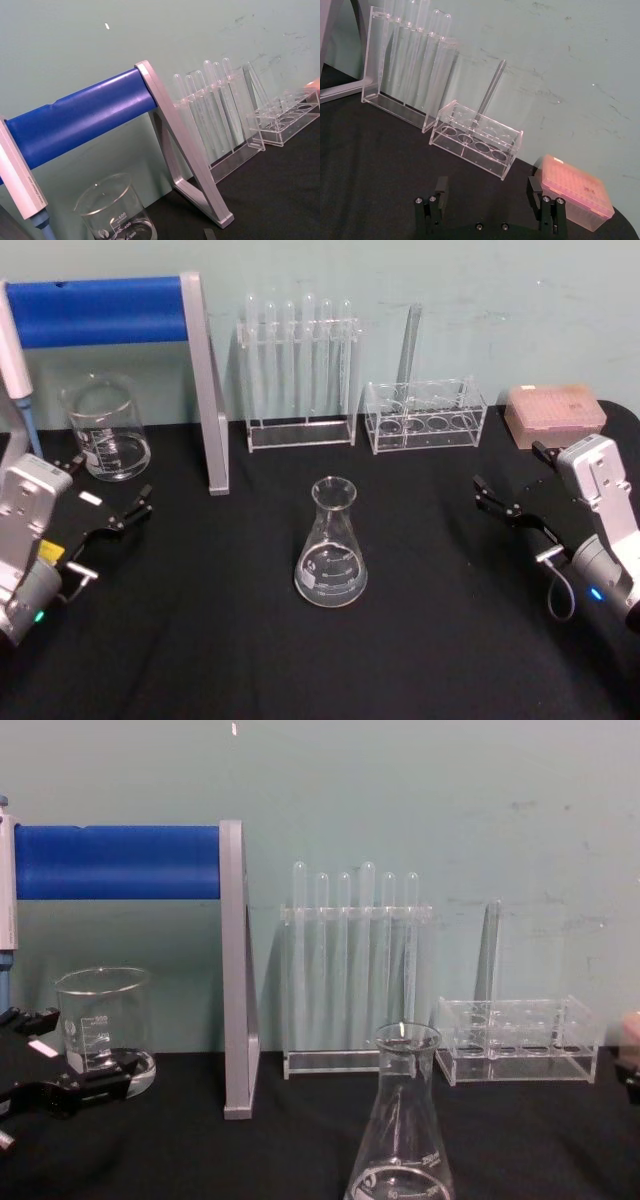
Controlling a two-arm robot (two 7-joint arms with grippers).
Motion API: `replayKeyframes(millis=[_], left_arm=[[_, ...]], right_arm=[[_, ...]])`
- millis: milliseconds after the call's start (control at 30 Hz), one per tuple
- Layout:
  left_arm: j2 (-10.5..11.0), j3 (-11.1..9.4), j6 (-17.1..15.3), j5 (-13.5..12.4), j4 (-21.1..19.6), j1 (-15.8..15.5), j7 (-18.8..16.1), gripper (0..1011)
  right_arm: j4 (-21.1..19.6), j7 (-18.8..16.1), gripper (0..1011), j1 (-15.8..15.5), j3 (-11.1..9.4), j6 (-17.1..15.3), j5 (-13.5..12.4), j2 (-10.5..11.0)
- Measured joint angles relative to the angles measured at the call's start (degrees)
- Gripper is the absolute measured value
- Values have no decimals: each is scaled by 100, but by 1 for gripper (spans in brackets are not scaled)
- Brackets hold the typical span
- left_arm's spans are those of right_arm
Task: Grasp the erlenmeyer flask with one hand, shake it three times, then place it back.
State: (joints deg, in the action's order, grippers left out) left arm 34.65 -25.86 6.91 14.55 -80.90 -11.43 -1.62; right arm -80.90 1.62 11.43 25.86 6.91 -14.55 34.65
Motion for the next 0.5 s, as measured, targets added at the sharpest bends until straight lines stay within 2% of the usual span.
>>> replayKeyframes(millis=[500], left_arm=[[0, 0, 0, 0, 0, 0, 0, 1001]], right_arm=[[0, 0, 1003, 0, 0, 0, 0, 0]])
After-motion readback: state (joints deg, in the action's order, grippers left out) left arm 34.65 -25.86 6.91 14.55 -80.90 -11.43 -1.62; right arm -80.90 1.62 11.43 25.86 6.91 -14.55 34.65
